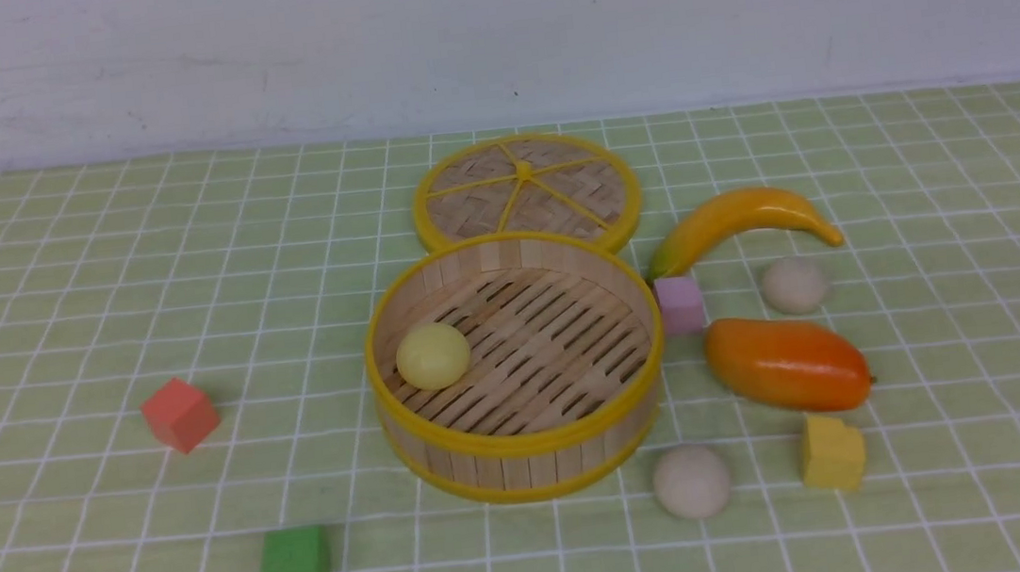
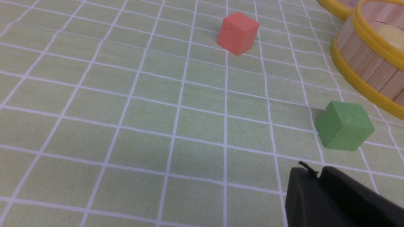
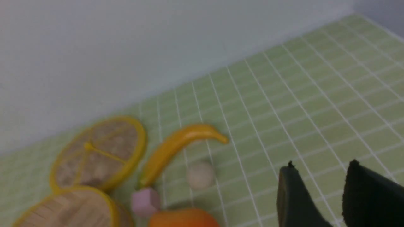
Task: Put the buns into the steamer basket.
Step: Use the right arm to grab a steamed stuffed bun
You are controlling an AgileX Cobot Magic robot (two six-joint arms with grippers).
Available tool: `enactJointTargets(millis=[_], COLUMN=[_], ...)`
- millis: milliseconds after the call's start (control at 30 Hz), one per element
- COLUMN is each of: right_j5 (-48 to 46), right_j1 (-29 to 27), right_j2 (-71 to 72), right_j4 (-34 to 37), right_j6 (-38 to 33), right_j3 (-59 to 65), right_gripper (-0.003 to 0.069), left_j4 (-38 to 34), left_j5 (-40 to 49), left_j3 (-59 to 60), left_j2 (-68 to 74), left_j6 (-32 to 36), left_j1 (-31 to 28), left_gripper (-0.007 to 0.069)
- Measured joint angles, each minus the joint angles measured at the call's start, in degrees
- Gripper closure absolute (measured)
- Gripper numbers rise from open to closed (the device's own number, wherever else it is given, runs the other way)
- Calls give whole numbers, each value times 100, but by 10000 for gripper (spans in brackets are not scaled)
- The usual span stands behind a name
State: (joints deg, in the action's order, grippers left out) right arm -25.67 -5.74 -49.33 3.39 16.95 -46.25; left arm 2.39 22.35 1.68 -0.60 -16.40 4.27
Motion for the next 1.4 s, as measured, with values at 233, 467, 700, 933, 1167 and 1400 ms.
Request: enactJointTargets(millis=[233,467,700,933,1167,1400], right_j5=[643,1928,2005,151,-1656,-1405], right_j1=[0,0,122,749,1203,1493], right_j2=[-1367,-2503,-3467,-4645,-5680,-6372], right_j4=[-92,95,254,256,273,191], right_j6=[-578,-588,-588,-1053,-1266,-1266], right_j3=[-6,-121,-777,-2459,-4062,-4446], right_gripper=[418,418,418,418,418,417], left_j4=[0,0,0,0,0,0], left_j5=[0,0,0,0,0,0], left_j3=[0,0,0,0,0,0], left_j2=[0,0,0,0,0,0], left_j6=[0,0,0,0,0,0], left_j1=[0,0,0,0,0,0], left_gripper=[567,567,567,565,554,550])
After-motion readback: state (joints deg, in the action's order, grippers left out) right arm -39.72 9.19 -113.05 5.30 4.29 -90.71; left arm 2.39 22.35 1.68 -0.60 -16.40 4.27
